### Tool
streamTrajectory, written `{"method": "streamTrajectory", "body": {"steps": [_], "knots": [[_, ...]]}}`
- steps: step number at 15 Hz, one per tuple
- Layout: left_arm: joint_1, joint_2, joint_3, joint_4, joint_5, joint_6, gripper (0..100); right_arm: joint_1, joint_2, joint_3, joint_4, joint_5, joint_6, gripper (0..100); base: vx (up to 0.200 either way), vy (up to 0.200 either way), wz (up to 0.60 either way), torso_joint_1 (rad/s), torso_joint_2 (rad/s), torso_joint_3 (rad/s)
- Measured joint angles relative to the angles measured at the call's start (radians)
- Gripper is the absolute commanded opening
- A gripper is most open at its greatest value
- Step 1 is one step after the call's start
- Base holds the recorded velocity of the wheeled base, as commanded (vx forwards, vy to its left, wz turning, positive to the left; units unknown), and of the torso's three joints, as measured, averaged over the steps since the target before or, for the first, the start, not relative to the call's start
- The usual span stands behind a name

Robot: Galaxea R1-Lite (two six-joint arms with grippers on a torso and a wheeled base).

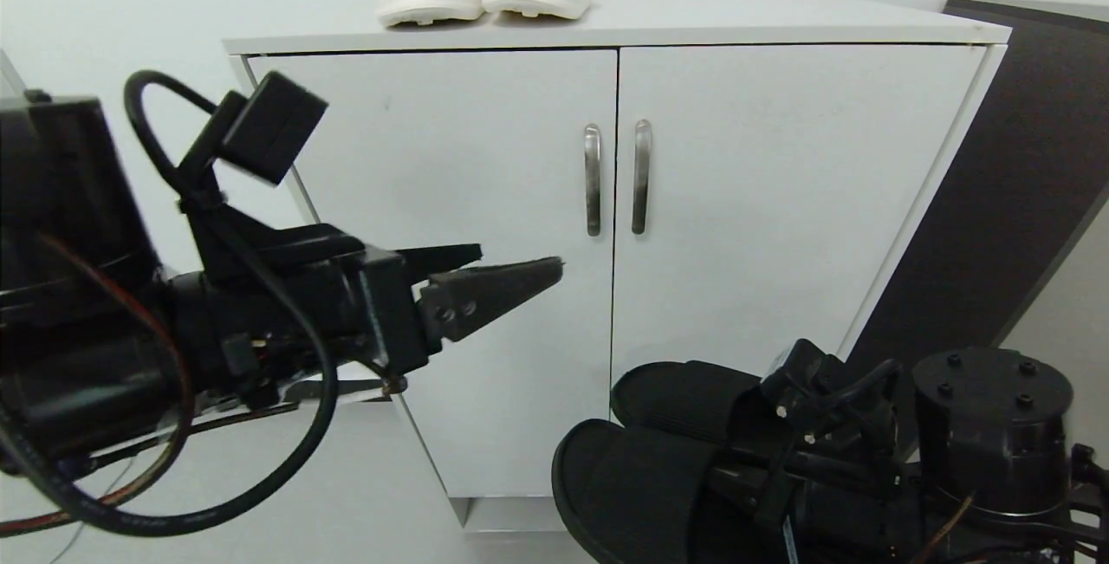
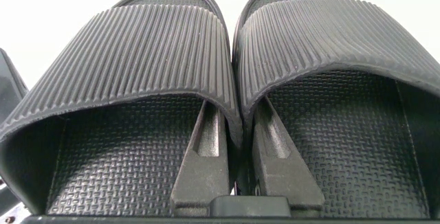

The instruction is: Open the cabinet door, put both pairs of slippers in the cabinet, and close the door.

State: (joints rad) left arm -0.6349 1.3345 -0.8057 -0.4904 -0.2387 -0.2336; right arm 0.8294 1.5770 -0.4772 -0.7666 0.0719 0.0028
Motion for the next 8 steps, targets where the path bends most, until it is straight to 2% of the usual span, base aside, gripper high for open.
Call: {"method": "streamTrajectory", "body": {"steps": [1,3,5,6,7,8], "knots": [[-0.041,0.031,-0.041,-0.026,0.003,-0.025,100,-0.001,0.000,0.001,0.000,0.000,0.000,0,0.000,0.000,0.00,0.000,0.00,0.000],[-0.089,0.084,-0.109,-0.055,-0.004,-0.039,100,-0.003,0.000,0.002,0.000,0.000,0.000,0,0.000,0.000,0.00,0.000,0.00,0.000],[-0.107,0.140,-0.186,-0.063,-0.063,-0.061,100,-0.009,0.002,0.002,0.000,0.000,0.000,0,0.000,0.000,0.00,0.000,0.00,0.000],[-0.112,0.169,-0.223,-0.064,-0.094,-0.091,100,-0.011,0.004,0.002,0.000,0.000,0.000,0,0.000,0.000,0.00,0.000,0.00,0.000],[-0.114,0.217,-0.293,-0.066,-0.119,-0.177,100,-0.012,0.008,0.003,0.000,0.000,0.000,0,0.000,0.000,0.00,0.000,0.00,0.000],[-0.115,0.244,-0.324,-0.065,-0.121,-0.188,100,-0.014,0.010,0.003,-0.001,0.000,0.000,0,0.000,0.000,0.00,0.000,0.00,0.000]]}}
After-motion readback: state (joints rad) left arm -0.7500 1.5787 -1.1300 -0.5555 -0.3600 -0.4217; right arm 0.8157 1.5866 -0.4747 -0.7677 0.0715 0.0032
